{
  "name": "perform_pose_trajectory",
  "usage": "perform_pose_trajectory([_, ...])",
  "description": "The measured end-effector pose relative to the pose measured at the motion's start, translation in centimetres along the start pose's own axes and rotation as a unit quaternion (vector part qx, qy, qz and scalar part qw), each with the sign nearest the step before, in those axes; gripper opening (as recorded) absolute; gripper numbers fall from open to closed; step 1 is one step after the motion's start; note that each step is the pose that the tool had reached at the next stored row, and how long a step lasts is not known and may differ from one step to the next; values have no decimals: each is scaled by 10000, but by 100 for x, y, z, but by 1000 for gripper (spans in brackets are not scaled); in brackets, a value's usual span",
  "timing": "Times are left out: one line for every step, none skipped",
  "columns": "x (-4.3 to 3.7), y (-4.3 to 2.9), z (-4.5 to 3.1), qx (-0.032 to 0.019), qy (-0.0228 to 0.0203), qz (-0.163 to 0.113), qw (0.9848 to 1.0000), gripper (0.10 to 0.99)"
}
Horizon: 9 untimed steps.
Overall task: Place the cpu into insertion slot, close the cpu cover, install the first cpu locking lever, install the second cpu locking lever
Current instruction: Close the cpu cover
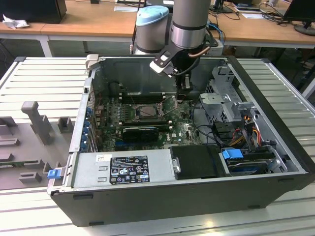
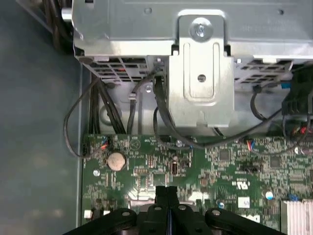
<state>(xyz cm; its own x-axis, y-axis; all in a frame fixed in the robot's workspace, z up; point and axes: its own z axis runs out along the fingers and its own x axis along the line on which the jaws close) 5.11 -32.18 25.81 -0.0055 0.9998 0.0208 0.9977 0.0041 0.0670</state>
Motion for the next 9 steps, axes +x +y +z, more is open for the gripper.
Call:
perform_pose_trajectory([1,23,13,0,0,-8,10000,106])
perform_pose_trajectory([2,40,23,1,1,-13,10000,106])
perform_pose_trajectory([2,62,37,1,1,-21,10000,106])
perform_pose_trajectory([2,73,48,2,1,-26,10000,106])
perform_pose_trajectory([3,87,75,2,2,-37,10000,106])
perform_pose_trajectory([3,92,96,2,2,-45,10000,106])
perform_pose_trajectory([2,93,115,2,3,-51,10000,106])
perform_pose_trajectory([2,90,146,5,4,-55,10000,106])
perform_pose_trajectory([2,83,149,9,5,-56,10000,106])
